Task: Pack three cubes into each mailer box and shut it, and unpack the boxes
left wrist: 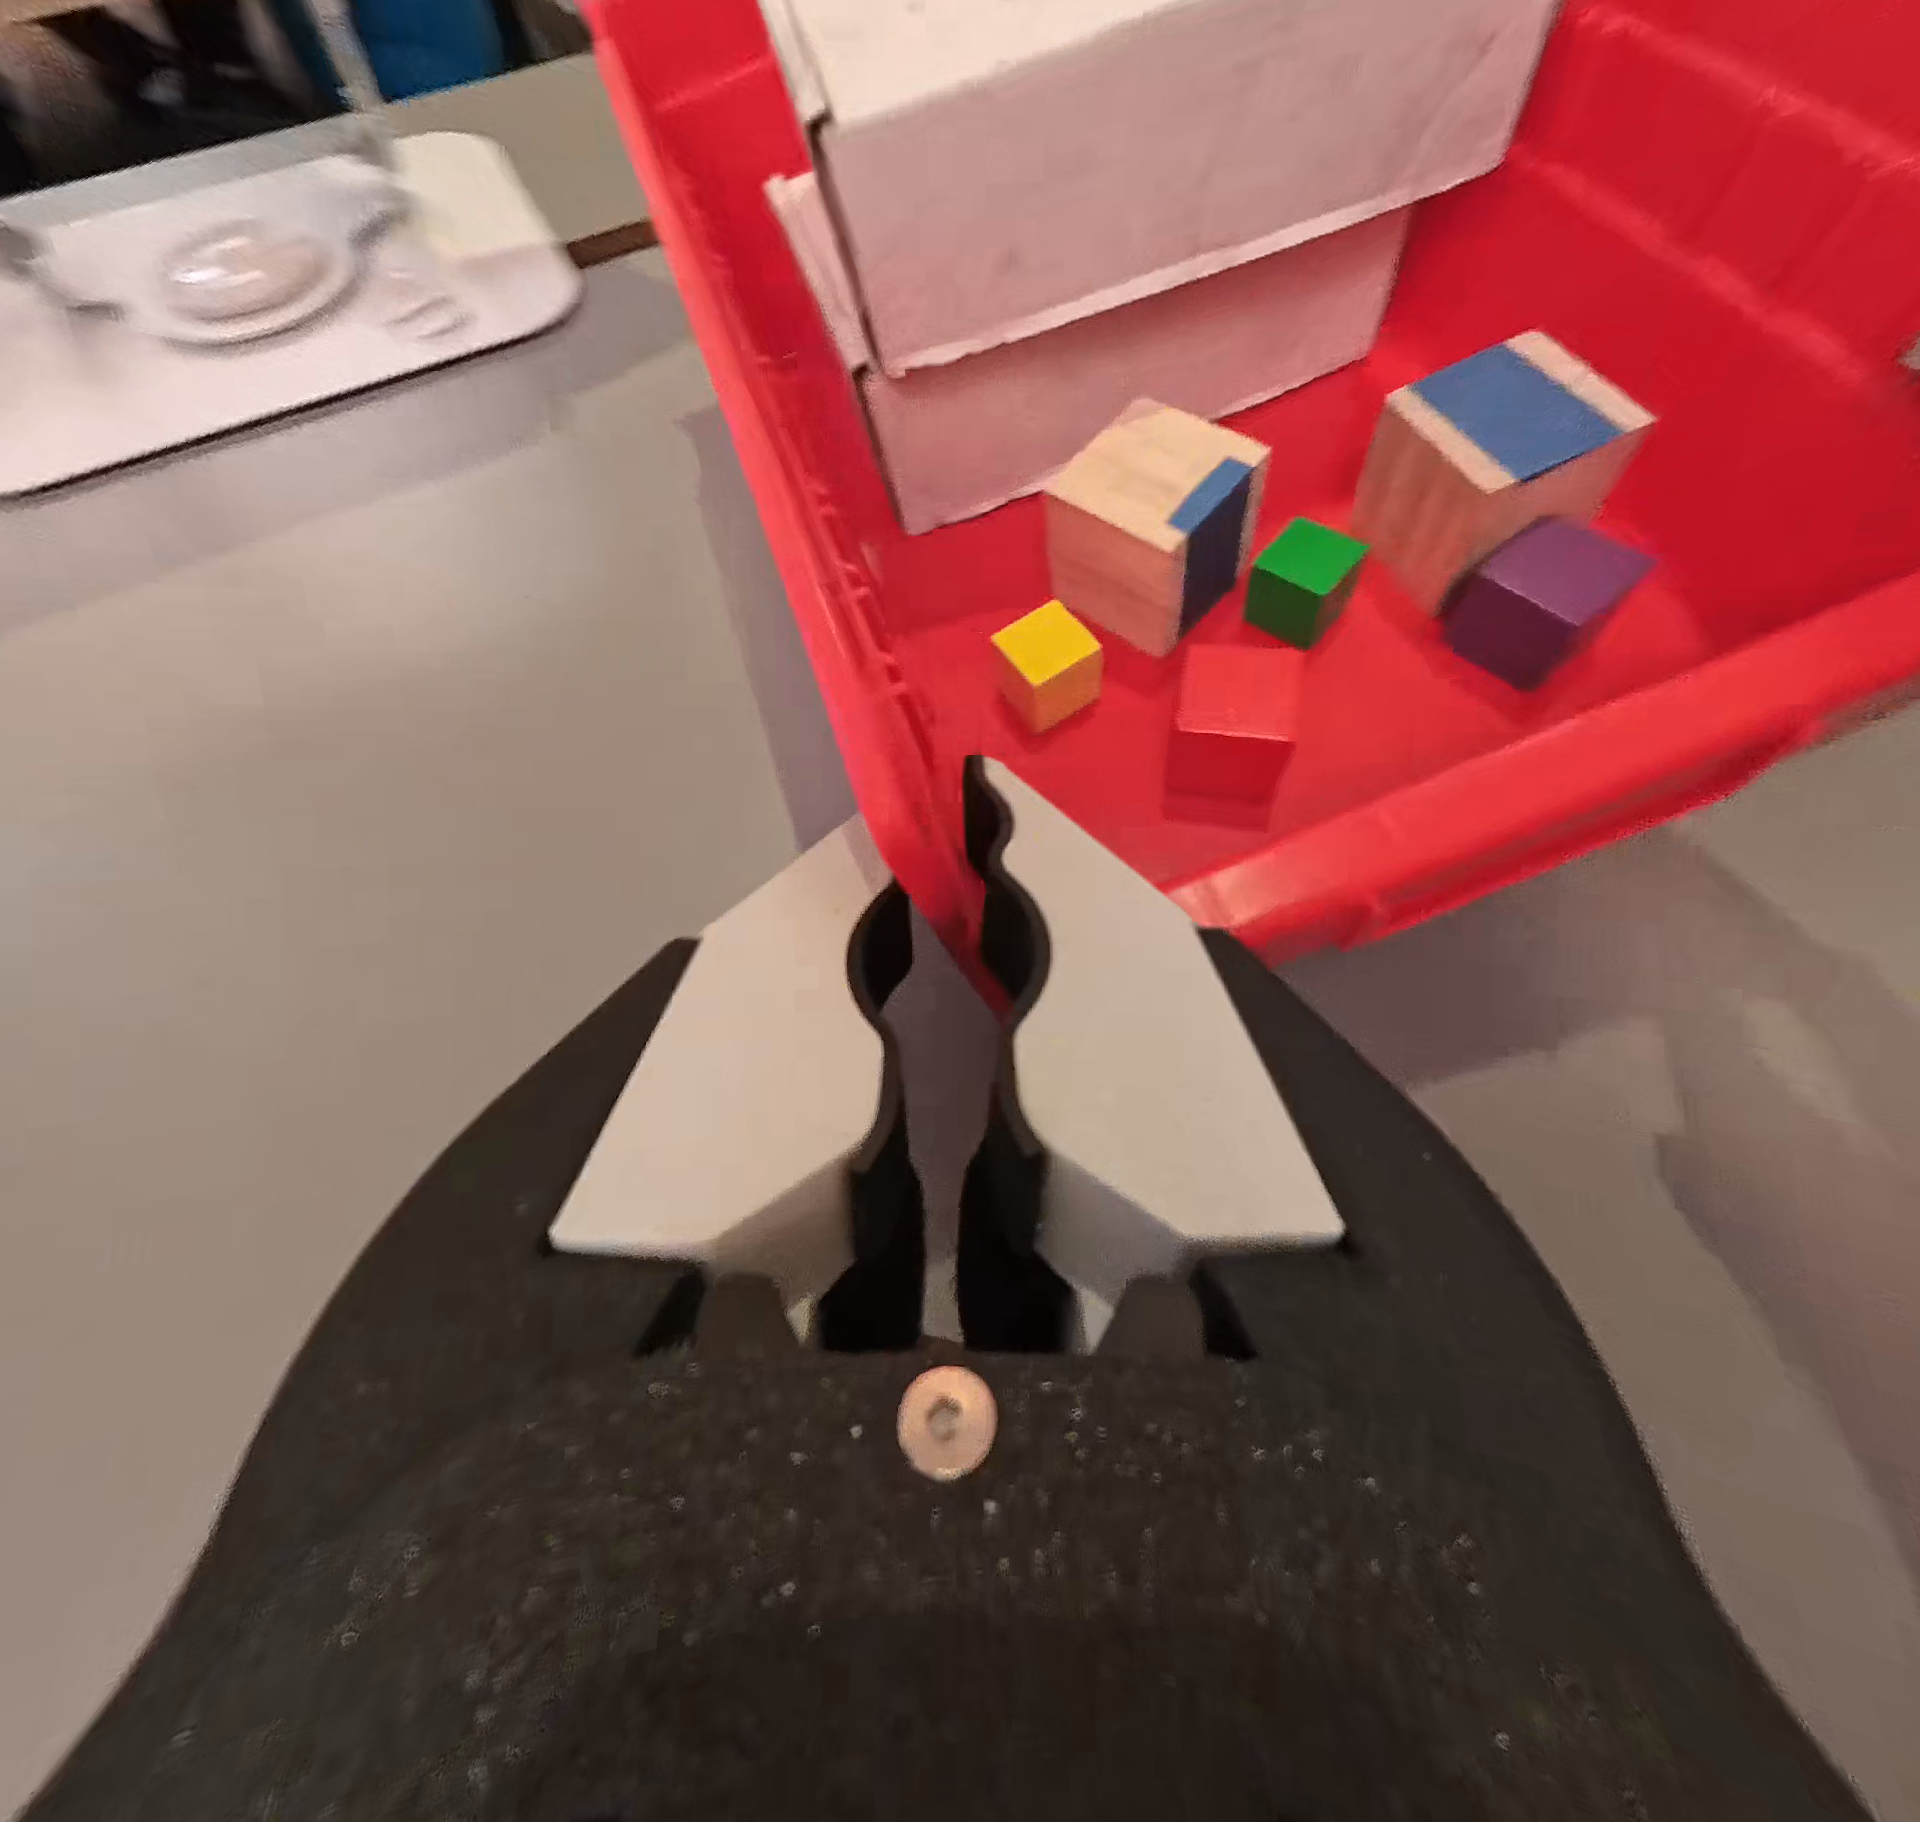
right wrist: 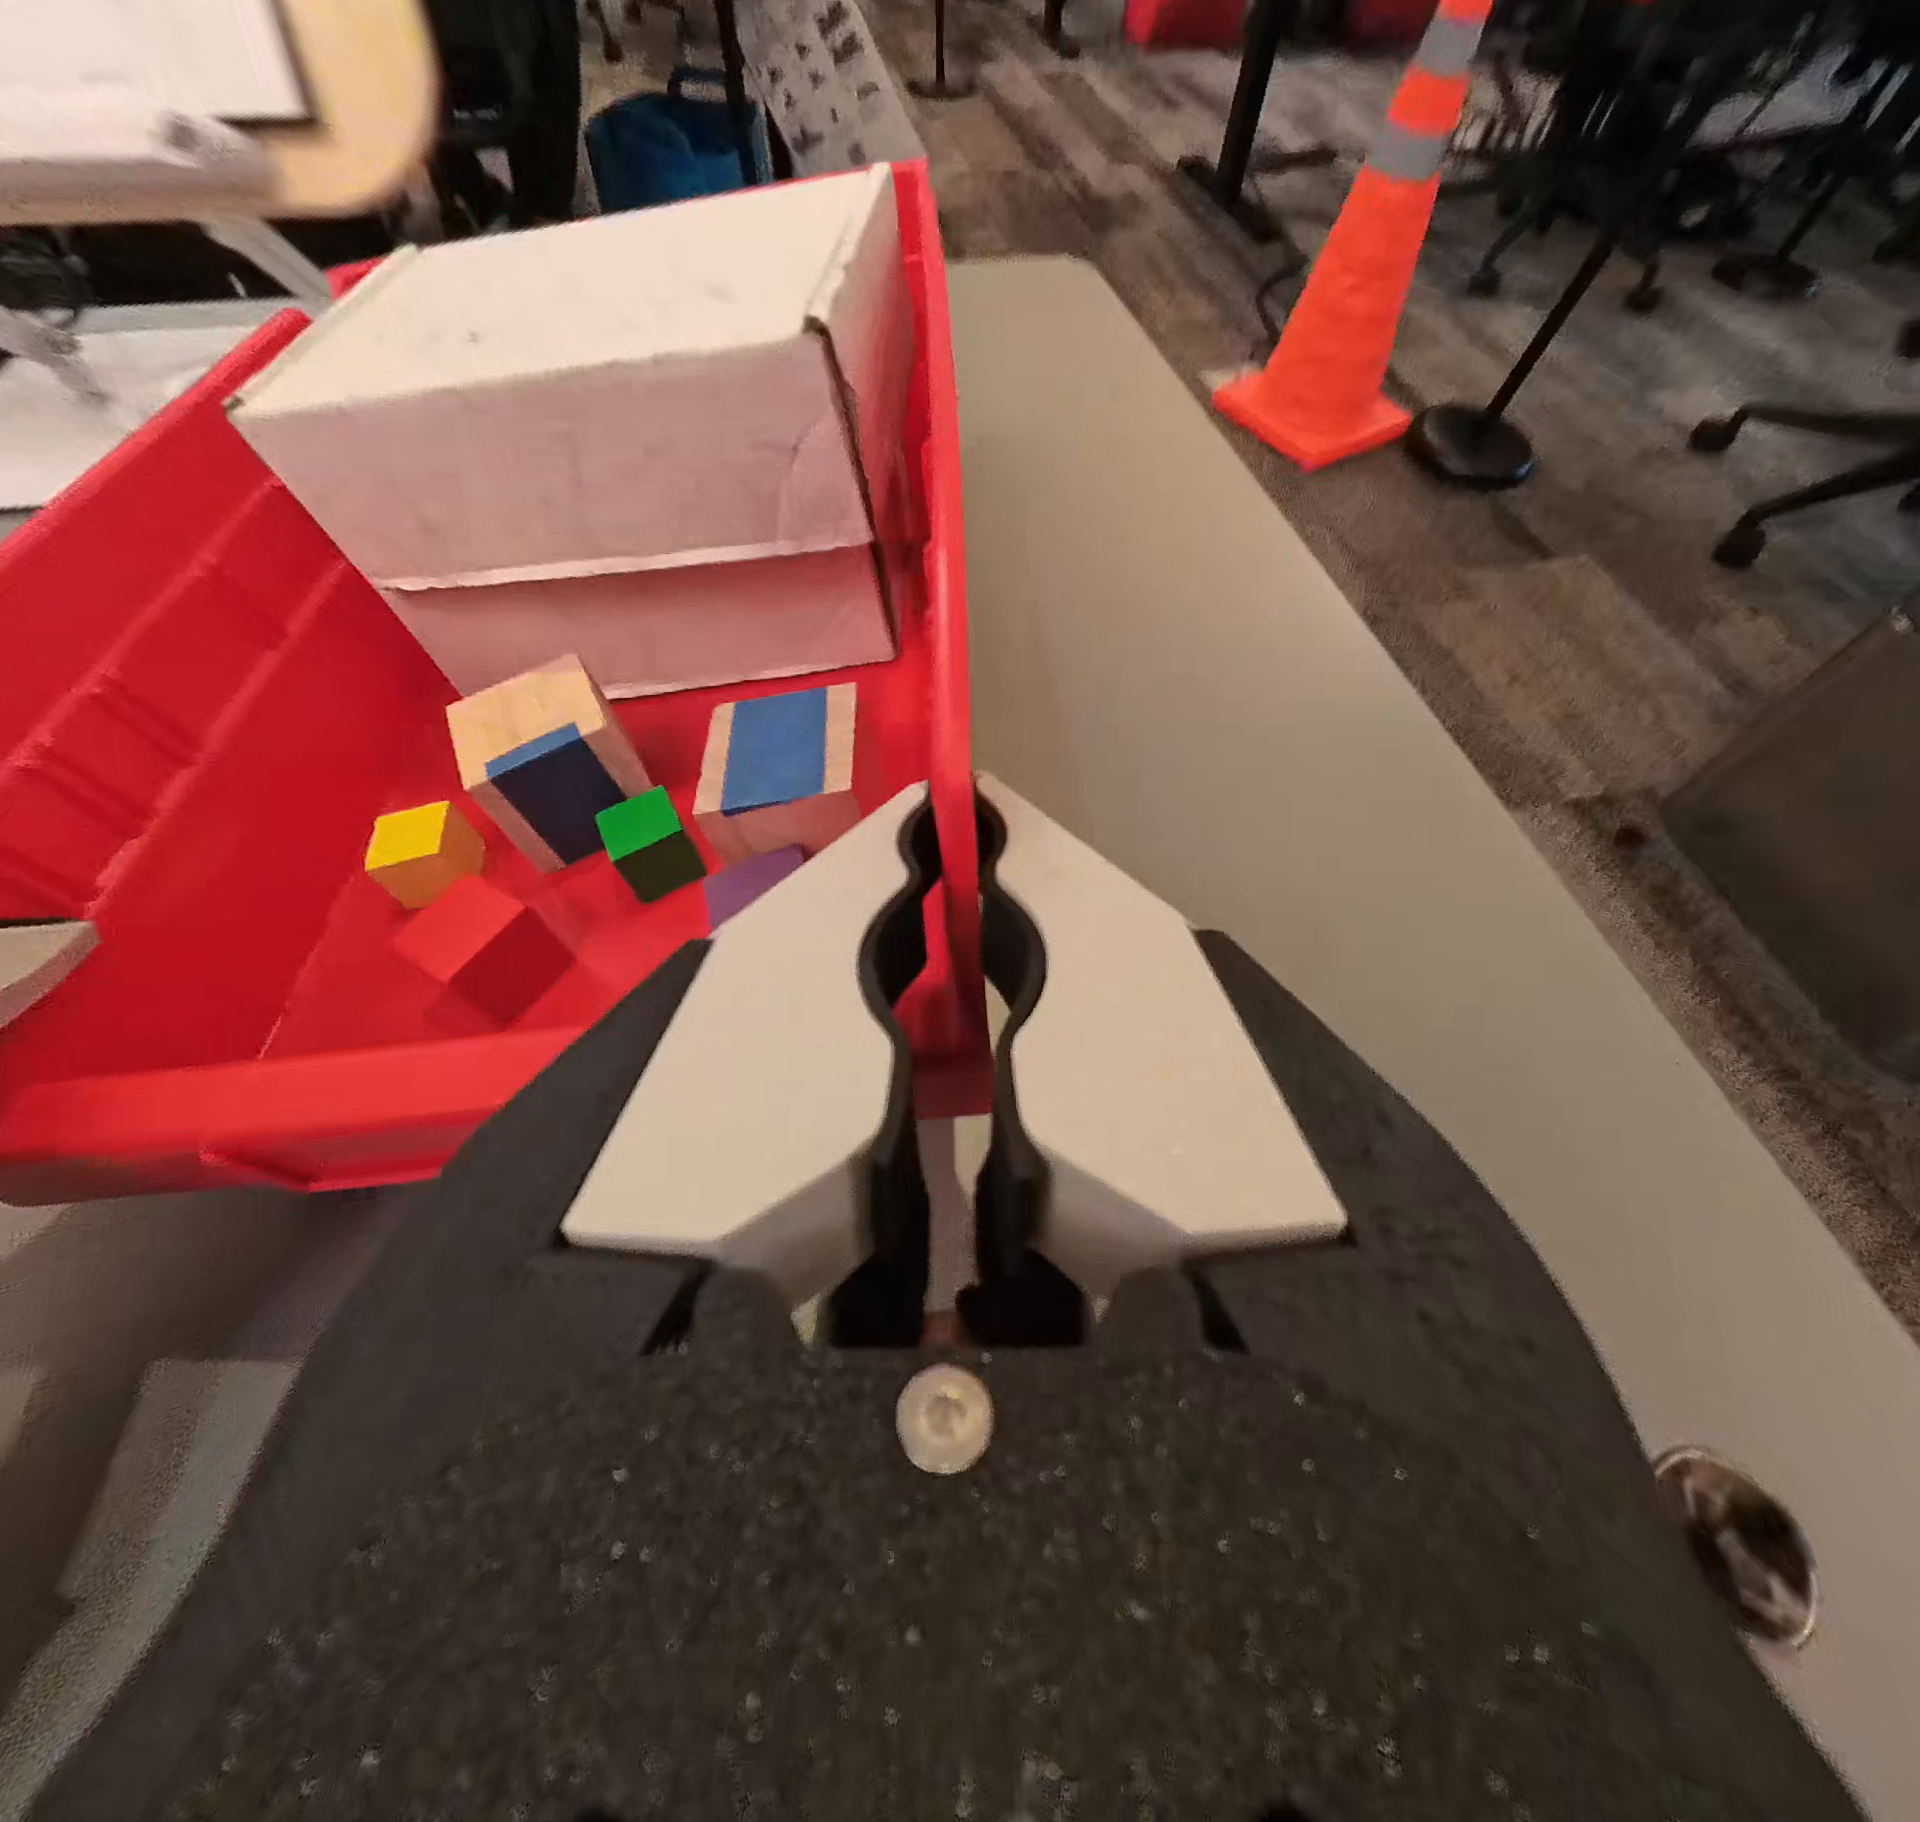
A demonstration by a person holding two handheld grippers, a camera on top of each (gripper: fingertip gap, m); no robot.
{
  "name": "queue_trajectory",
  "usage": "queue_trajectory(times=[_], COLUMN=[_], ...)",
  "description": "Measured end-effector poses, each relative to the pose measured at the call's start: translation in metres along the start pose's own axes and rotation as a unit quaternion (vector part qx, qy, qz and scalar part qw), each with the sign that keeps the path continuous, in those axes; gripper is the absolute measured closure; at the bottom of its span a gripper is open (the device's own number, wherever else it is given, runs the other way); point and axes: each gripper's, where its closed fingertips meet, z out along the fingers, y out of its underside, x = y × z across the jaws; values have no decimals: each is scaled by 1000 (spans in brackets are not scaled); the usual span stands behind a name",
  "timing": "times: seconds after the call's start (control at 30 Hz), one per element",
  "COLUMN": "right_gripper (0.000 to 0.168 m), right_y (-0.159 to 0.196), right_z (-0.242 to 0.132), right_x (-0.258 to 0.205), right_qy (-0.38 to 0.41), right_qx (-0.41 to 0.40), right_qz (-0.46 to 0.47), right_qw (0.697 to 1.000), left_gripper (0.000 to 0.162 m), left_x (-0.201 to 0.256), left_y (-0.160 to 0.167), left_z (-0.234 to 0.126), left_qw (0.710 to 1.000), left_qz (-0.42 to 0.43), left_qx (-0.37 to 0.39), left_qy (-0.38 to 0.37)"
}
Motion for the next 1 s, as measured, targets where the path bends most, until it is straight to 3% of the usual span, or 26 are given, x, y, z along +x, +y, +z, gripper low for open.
queue_trajectory(times=[0.03, 0.23, 0.37, 0.47, 0.57, 0.63, 0.73, 0.83, 0.9, 1.0], right_gripper=[167, 167, 167, 167, 164, 140, 127, 122, 120, 118], right_y=[-5, 10, 31, 37, 47, 38, 5, 2, 11, 30], right_z=[-9, -18, -16, -15, -11, -25, -66, -113, -139, -146], right_x=[-18, -154, -219, -233, -230, -225, -233, -319, -386, -463], right_qy=[3, -85, -118, -117, -122, -143, -177, -326, -407, -437], right_qx=[11, 7, -15, -5, -18, -12, 32, 15, 18, 8], right_qz=[-7, 6, -8, -14, -13, -21, -47, -54, -72, -80], right_qw=[1000, 996, 993, 993, 992, 989, 983, 944, 911, 896], left_gripper=[160, 162, 162, 161, 152, 115, 118, 111, 95, 100], left_x=[-16, -137, -195, -210, -198, -201, -284, -389, -431, -458], left_y=[3, 30, 58, 69, 85, 68, 62, 105, 129, 142], left_z=[-10, -80, -103, -107, -106, -144, -229, -272, -271, -245], left_qw=[1000, 994, 989, 988, 995, 995, 981, 960, 957, 962], left_qz=[-14, -32, -46, -40, -57, -96, -121, -177, -204, -213], left_qx=[9, 9, -9, -12, -44, 10, 95, 73, 34, 12], left_qy=[-10, -106, -143, -150, -71, -25, -120, -203, -202, -168])
